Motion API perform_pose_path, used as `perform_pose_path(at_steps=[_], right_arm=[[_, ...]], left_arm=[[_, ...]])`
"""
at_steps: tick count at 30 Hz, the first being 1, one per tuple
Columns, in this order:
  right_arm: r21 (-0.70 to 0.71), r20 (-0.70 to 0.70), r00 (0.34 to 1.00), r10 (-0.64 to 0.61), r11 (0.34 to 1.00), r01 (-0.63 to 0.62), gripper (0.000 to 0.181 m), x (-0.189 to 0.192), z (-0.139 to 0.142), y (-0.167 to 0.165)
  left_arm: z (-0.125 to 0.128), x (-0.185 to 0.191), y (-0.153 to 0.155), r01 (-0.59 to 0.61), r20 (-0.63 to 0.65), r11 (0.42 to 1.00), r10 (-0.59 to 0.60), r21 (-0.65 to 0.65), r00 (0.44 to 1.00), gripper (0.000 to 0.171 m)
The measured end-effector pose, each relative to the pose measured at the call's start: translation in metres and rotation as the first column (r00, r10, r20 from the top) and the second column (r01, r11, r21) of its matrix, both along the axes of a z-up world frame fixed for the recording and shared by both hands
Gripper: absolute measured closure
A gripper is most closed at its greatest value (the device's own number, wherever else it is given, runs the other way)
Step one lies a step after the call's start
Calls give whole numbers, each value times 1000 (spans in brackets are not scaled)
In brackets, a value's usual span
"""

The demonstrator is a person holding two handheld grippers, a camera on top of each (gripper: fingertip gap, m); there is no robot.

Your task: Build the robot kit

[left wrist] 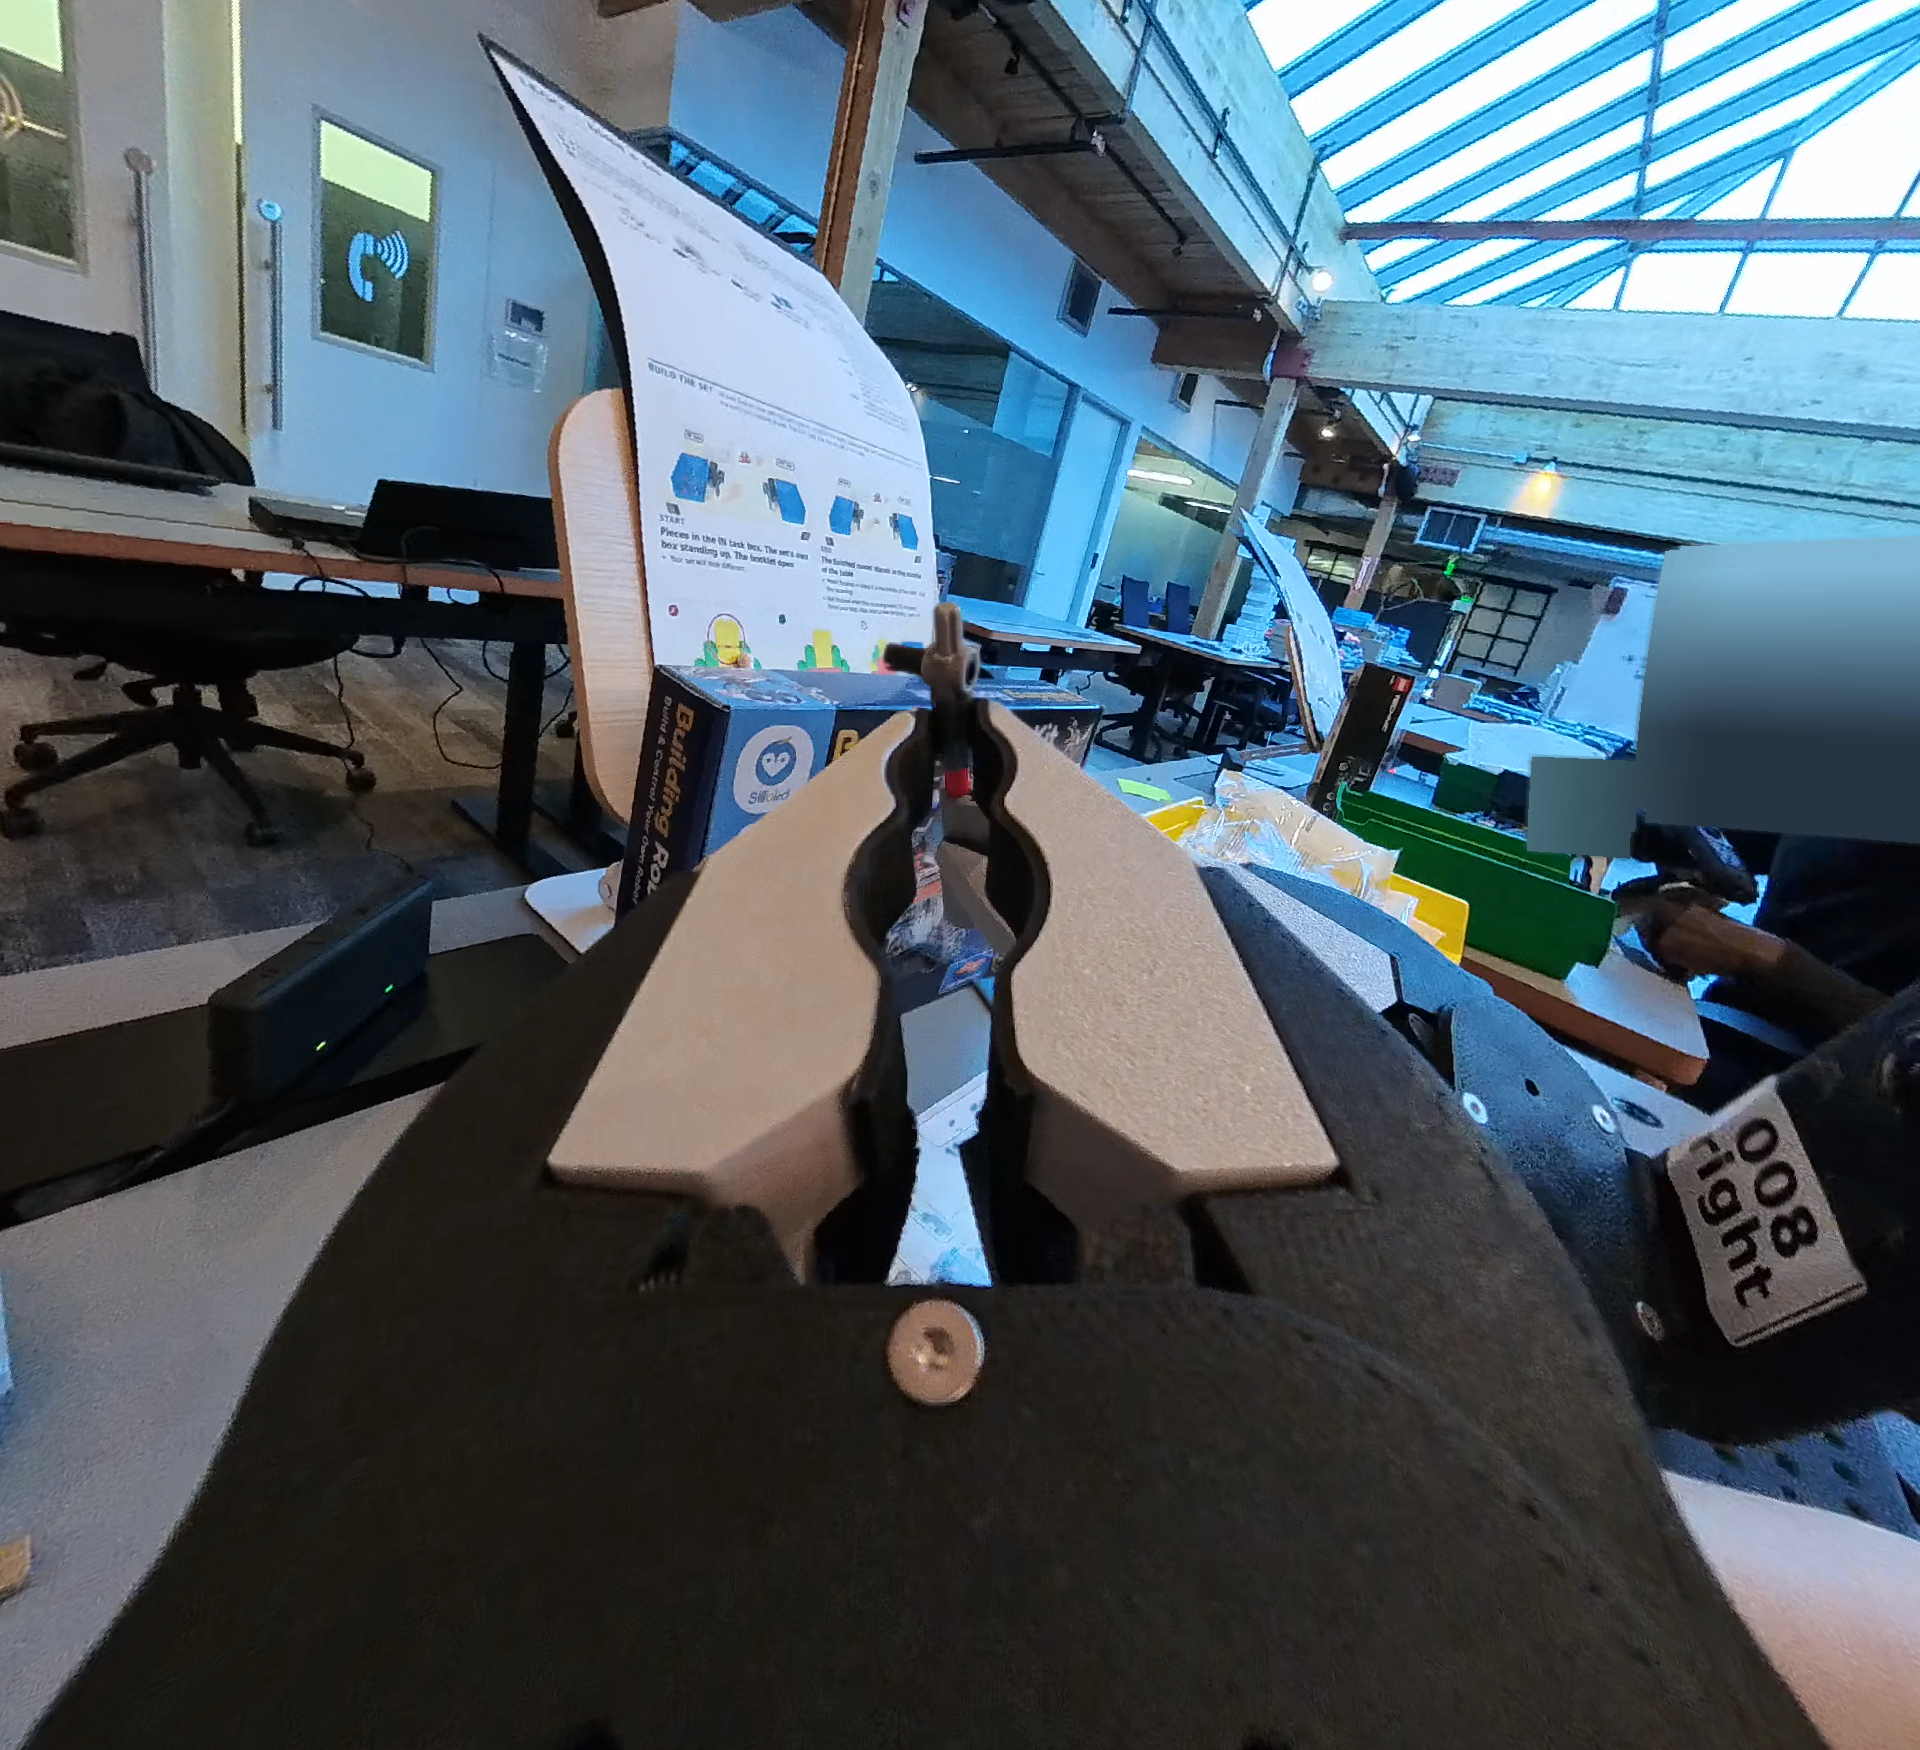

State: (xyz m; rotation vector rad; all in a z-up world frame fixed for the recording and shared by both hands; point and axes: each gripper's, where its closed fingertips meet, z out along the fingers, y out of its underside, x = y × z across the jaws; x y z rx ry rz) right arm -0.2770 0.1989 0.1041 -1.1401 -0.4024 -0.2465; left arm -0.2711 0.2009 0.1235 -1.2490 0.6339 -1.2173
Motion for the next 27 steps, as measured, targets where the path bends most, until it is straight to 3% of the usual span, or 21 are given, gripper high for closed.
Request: perform_pose_path(at_steps=[5,17,27], right_arm=[[-25,-93,992,88,996,-91,180,1,1,0],[-1,65,996,-60,998,60,181,-1,-6,3],[-28,-97,994,-43,999,41,181,2,-7,2]], left_arm=[[1,1,-2,21,-14,1000,-21,22,1000,167],[-7,0,5,106,42,982,-101,-154,994,167],[-7,1,3,93,138,980,-69,-175,988,166]])
